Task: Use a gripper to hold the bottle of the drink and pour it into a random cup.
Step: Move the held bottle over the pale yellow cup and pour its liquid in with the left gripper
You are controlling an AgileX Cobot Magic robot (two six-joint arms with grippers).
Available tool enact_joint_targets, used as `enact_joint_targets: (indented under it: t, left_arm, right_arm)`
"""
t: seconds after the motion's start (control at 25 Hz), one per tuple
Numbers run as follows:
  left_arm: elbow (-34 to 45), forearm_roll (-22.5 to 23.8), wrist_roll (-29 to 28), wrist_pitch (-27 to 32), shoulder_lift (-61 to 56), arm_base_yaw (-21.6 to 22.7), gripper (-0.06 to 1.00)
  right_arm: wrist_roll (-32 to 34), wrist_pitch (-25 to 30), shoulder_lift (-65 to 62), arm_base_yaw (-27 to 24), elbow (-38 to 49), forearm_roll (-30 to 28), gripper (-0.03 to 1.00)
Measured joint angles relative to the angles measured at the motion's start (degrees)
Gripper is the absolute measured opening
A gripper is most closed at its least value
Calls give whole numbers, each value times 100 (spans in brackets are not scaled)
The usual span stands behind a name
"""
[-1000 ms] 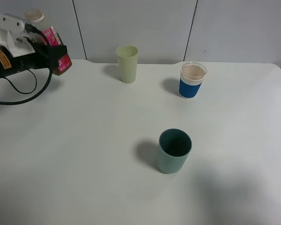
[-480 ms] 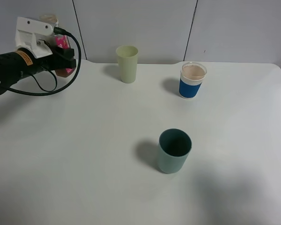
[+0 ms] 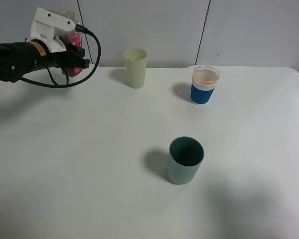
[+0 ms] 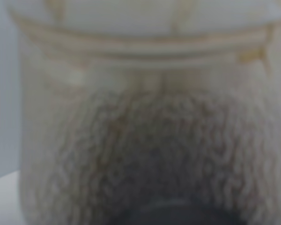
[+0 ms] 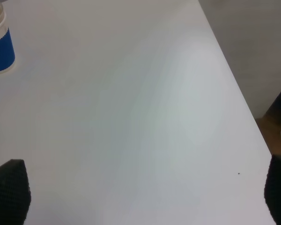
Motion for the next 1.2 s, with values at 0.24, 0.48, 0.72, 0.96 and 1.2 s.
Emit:
enact_joint_targets:
  t: [0.24, 0.48, 0.72, 0.96, 1.2]
  left_arm:
    - [-448, 143, 0, 605, 5, -176, 35]
    - [-844, 359, 0, 1089, 10, -201, 35]
    - [-1141, 503, 211, 1596, 224, -274, 35]
    - [-1489, 507, 457, 1934, 555, -395, 35]
    - [-2109, 507, 916, 2293, 879, -558, 35]
  right_arm:
    - [0, 0, 0, 0, 0, 0, 100]
    - [0, 0, 0, 0, 0, 0, 100]
    - [0, 0, 0, 0, 0, 0, 100]
    - [0, 0, 0, 0, 0, 0, 100]
    - [0, 0, 0, 0, 0, 0, 100]
